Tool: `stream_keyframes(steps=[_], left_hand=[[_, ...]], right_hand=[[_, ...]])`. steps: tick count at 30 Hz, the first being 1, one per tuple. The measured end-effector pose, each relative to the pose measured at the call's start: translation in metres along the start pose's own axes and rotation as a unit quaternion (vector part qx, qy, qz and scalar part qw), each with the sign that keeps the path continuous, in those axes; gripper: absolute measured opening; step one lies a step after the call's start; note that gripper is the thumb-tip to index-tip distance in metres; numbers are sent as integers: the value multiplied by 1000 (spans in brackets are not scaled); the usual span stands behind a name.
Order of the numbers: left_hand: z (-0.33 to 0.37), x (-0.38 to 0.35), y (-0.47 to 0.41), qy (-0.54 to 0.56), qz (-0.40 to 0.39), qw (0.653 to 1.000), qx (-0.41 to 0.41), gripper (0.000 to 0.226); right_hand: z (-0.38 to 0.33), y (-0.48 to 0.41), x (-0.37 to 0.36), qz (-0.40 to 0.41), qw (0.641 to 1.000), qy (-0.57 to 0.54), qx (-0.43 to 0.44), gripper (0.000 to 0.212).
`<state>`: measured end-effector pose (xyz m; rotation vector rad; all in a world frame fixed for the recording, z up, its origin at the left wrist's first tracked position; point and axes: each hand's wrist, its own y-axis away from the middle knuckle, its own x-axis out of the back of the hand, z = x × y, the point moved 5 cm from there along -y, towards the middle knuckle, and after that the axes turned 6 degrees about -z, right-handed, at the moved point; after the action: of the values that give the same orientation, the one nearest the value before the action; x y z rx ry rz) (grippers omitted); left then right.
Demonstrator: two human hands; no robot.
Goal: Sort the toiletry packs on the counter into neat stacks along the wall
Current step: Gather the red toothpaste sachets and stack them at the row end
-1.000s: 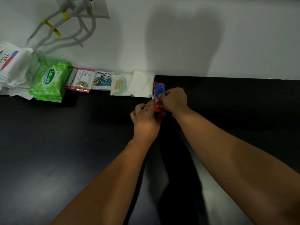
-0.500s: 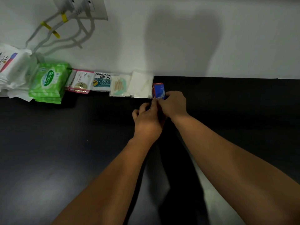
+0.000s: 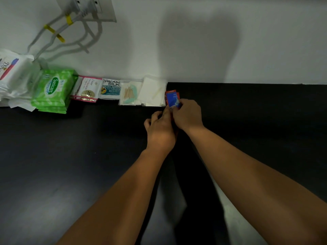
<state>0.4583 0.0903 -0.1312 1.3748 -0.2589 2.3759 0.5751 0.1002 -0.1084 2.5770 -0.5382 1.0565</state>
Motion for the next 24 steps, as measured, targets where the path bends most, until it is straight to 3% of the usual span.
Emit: stream_keyframes(steps=[5,13,18,24], left_hand=[[2,5,-4,35,-26,999,12,77],[6,6,-13,44,-60,997,6,72],[7,6,-18,211,-97,972,23,56],[21,8,23,289,-114,951,9,39]], right_hand=[[-3,-5,5,-37,996,-84,-22,21],[-10,-4,3,-37,997,-59,-15,12],[-8,0,7,-42,998,-45,-30,11],[6,35,14,-90,989,-62,-96,18]])
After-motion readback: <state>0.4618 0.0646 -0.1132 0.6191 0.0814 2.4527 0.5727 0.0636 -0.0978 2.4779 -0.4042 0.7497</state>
